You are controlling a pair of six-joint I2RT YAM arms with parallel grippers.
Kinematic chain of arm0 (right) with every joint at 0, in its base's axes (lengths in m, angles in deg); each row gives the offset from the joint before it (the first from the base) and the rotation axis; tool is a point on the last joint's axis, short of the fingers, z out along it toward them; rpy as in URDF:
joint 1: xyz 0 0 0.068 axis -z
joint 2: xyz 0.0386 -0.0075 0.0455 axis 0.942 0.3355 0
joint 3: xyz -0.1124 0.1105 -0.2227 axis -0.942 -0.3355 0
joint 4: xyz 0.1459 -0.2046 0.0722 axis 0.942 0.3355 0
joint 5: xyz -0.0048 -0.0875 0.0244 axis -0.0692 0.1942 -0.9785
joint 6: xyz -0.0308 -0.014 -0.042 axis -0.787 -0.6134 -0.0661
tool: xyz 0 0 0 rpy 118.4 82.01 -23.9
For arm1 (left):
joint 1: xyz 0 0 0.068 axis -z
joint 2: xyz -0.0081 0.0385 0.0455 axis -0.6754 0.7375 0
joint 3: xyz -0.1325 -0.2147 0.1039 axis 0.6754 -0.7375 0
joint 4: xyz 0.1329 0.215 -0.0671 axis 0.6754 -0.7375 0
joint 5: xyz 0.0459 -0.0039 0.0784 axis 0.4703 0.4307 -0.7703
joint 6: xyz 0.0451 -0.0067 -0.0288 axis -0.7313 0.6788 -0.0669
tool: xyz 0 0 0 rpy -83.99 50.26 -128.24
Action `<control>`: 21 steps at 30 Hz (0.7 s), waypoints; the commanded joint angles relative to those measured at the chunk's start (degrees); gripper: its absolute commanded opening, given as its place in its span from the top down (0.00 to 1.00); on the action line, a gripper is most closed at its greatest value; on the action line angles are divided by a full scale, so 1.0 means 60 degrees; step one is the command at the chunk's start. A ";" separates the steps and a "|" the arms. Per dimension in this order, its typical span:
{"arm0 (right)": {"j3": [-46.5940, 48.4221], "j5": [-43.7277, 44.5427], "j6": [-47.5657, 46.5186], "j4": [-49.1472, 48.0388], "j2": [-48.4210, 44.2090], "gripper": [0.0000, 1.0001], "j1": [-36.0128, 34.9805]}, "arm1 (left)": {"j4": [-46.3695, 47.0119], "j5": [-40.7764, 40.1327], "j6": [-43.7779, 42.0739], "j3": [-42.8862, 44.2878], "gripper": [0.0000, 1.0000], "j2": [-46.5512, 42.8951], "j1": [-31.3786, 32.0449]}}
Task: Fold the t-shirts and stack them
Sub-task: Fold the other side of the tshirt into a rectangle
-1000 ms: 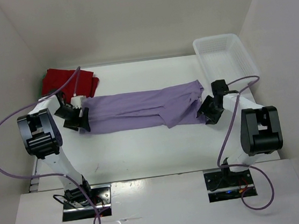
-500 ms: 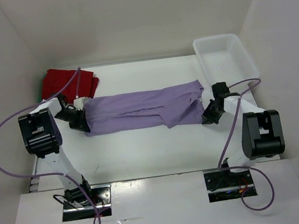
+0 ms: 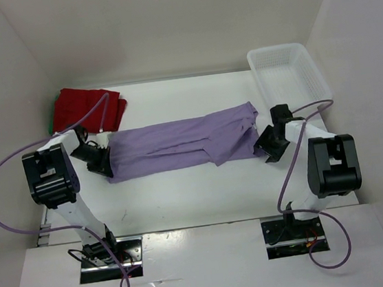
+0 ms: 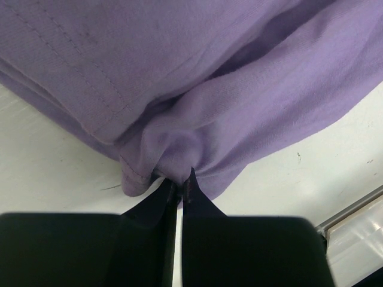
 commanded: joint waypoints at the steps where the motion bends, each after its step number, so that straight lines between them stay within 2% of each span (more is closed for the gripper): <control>1: 0.0358 0.0192 -0.0046 -0.0710 0.0661 0.38 0.0051 | -0.0172 -0.0401 -0.0351 -0.0004 1.00 0.0290 -0.0053; 2: 0.0359 0.0192 -0.0046 -0.0710 0.0750 0.57 0.0051 | -0.0172 -0.0402 -0.0351 -0.0004 1.00 0.0290 -0.0053; 4: 0.0359 0.0192 -0.0046 -0.0623 0.0751 0.79 0.0139 | -0.0172 -0.0708 -0.0438 -0.0004 1.00 0.0174 -0.0053; 5: 0.0258 0.0192 -0.0046 -0.0535 0.0591 0.97 0.0226 | -0.0273 -0.0797 -0.0439 -0.0004 1.00 0.0173 -0.0053; 7: 0.0257 -0.0247 0.0055 -0.0199 0.0109 1.00 0.0358 | -0.0405 -0.1060 -0.0744 -0.0004 1.00 -0.0045 -0.0053; 11: 0.0257 -0.0248 0.0276 0.1378 -0.2157 1.00 0.0358 | -0.1006 -0.1851 -0.1287 -0.0107 1.00 -0.0325 -0.0053; 15: 0.0257 -0.0512 0.0554 0.2686 -0.3130 1.00 0.0154 | -0.1665 -0.2349 -0.1844 -0.0311 1.00 -0.0967 -0.0053; 21: 0.0534 0.0221 0.0642 0.4955 -0.4226 1.00 -0.0621 | -0.2353 -0.2980 -0.2415 -0.0897 1.00 -0.1685 -0.0053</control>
